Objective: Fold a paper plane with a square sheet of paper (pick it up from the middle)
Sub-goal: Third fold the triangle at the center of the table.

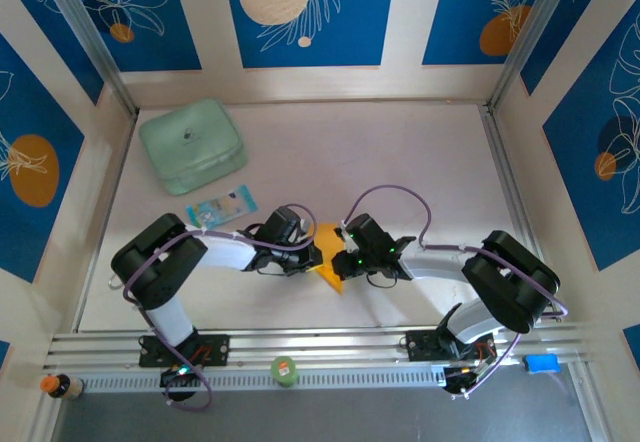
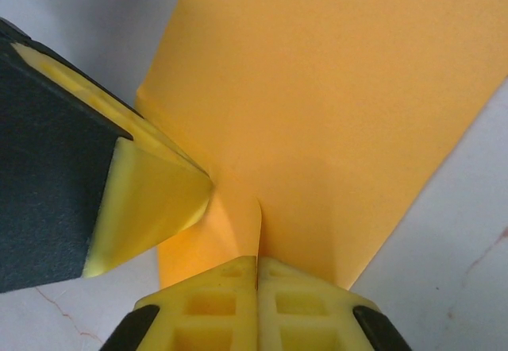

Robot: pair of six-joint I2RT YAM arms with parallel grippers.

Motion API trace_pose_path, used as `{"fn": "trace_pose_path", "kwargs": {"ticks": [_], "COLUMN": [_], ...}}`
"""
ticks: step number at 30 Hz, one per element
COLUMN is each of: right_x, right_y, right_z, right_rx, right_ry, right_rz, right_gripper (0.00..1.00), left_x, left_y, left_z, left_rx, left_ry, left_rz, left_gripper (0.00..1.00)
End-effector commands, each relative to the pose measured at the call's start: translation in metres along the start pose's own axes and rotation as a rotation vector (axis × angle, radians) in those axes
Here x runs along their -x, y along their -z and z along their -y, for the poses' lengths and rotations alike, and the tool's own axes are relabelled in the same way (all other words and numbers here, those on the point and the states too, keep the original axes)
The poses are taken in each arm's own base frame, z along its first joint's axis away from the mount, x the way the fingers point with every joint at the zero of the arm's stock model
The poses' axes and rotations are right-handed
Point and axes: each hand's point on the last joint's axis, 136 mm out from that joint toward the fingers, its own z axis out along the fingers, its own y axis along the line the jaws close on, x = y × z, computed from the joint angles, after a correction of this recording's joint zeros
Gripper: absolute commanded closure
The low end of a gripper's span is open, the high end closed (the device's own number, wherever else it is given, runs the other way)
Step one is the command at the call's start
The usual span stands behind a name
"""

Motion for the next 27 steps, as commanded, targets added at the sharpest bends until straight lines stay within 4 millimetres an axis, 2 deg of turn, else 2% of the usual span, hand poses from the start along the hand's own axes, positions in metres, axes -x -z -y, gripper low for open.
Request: {"fn": "trace_pose_path", "kwargs": {"ticks": [1,6,8,10,12,15,22,27], "right_x": [-0.011,0.0,-0.001,-0.005,-0.012,-0.02,-0.022,-0.021], "right_y": [0.006,0.036,0.045,0.05,0.051,0.047,0.033,0.021], "right_z": [-0.001,-0.013,-0.021,-0.034,-0.043,-0.05,-0.062,-0.059], "right_rx": [-0.015,0.042,0.103,0.176,0.211,0.215,0.224,0.185], "right_ry": [-0.039,-0.134,-0.183,-0.201,-0.213,-0.206,-0.182,-0.184], "right_rz": [-0.071,-0.025,-0.018,-0.033,-0.06,-0.085,-0.131,-0.153], "right_gripper": [0.85,0.6,0.57,0.62,0.79,0.93,0.98,0.98], "left_x": [-0.01,-0.01,-0.01,-0.01,-0.009,-0.008,-0.008,-0.008], "left_y": [-0.005,-0.005,-0.004,-0.003,-0.003,-0.003,-0.002,-0.002], "left_z": [-0.026,-0.027,-0.027,-0.027,-0.027,-0.026,-0.025,-0.026], "left_rx": [0.072,0.066,0.064,0.064,0.064,0.063,0.063,0.066], "left_ry": [0.041,0.042,0.04,0.037,0.036,0.034,0.033,0.032], "left_rz": [-0.017,-0.009,-0.006,-0.001,0.003,0.007,0.012,0.01], "left_gripper": [1.0,1.0,1.0,1.0,1.0,1.0,1.0,1.0]}}
